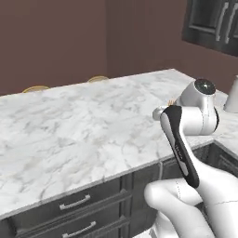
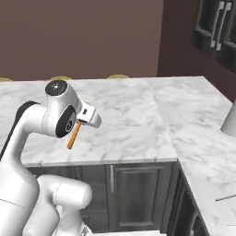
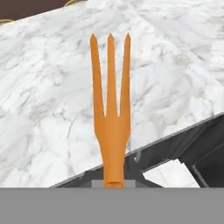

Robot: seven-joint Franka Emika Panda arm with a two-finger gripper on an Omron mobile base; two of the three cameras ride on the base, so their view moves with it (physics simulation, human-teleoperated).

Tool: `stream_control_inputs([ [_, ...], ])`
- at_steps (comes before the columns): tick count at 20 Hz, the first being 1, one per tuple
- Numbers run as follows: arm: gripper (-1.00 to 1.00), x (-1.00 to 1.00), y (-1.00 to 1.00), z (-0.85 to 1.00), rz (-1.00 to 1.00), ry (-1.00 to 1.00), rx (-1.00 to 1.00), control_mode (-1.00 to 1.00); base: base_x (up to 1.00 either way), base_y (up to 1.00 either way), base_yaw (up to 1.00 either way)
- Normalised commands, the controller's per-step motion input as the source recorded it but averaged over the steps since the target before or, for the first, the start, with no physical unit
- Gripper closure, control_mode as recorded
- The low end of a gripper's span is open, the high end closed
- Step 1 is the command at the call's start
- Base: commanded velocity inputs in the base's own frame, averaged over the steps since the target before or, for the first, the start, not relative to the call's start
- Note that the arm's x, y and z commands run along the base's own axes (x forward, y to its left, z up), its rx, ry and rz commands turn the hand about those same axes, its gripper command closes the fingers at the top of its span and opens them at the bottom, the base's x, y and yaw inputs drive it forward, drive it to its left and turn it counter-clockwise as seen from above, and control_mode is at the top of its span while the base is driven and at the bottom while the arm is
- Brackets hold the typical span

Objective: Organize the utensils by type. Pick up the wooden spoons from the counter and place them in the open cabinet. Then pick up the metallic utensils from the counter and place them in the open drawer.

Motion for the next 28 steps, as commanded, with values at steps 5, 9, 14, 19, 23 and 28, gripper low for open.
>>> stream_control_inputs([
  [5,1.00,0.00,0.00,0.00,0.00,0.00,0.00,1.00,0.00,0.00,1.00],
  [9,1.00,0.00,0.00,0.00,0.00,0.00,0.00,1.00,0.00,0.02,0.96],
  [14,1.00,0.00,0.00,0.00,0.00,0.00,0.00,1.00,0.00,0.14,0.93],
  [19,1.00,0.00,0.00,0.00,0.00,0.00,0.00,1.00,0.00,0.08,1.00],
  [23,1.00,0.00,0.00,0.00,0.00,0.00,0.00,1.00,0.06,0.08,1.00],
  [28,1.00,0.00,0.00,0.00,0.00,0.00,0.00,1.00,0.33,0.06,0.87],
])
